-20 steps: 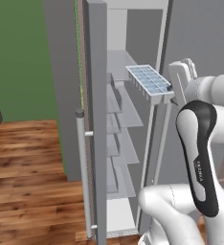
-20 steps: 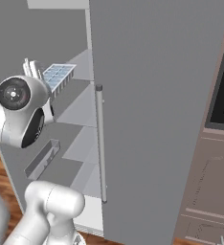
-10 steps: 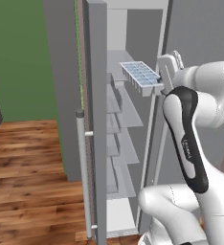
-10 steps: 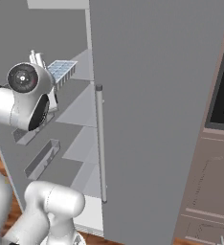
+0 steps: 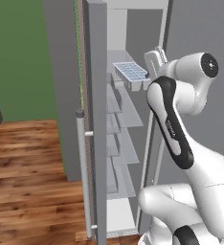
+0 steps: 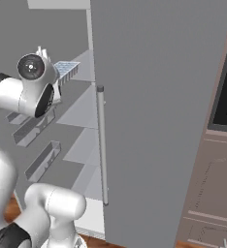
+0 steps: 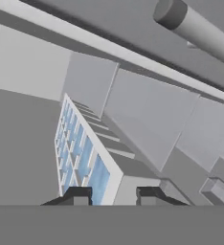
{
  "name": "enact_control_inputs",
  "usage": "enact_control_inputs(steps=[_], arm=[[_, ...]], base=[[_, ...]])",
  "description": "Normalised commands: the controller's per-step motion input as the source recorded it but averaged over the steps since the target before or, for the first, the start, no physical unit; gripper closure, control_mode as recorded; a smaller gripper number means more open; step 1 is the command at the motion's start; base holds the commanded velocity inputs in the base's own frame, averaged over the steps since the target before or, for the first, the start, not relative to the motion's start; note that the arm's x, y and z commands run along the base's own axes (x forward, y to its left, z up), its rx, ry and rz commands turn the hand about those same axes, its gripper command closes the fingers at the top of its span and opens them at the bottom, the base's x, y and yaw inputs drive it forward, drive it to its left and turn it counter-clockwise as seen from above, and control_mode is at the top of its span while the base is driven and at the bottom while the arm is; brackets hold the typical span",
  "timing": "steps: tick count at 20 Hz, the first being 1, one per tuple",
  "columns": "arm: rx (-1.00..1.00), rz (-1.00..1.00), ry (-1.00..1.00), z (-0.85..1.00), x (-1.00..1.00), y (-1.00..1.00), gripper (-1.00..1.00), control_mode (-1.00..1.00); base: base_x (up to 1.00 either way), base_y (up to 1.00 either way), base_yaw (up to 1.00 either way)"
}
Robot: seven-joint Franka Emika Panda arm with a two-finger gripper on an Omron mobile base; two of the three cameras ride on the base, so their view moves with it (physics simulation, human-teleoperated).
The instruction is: The ice cube tray has been filled with water. Take the tray and place it in the freezer to make ice. Close the freezer door after placing the tray.
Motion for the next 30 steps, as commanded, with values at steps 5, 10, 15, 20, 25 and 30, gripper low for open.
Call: enact_control_inputs(steps=[5, 10, 15, 20, 25, 30], arm=[[0.0, 0.0, 0.04, 0.0, 0.43, 0.0, 1.0, -1.0], [0.0, 0.0, 0.04, 0.0, 0.51, 0.0, 1.0, -1.0], [0.0, -0.01, 0.03, 0.0, 0.57, 0.0, 1.0, -1.0], [0.0, -0.03, 0.02, 0.0, 0.61, 0.05, 1.0, -1.0], [0.0, -0.03, 0.02, 0.0, 0.63, 0.06, 1.0, -1.0], [0.0, -0.02, 0.03, 0.0, 0.61, 0.08, 1.0, -1.0]], base=[[0.0, 0.0, 0.0], [0.0, 0.0, 0.0], [0.0, 0.0, 0.0], [0.0, 0.0, 0.0], [0.0, 0.0, 0.0], [0.0, 0.0, 0.0]])
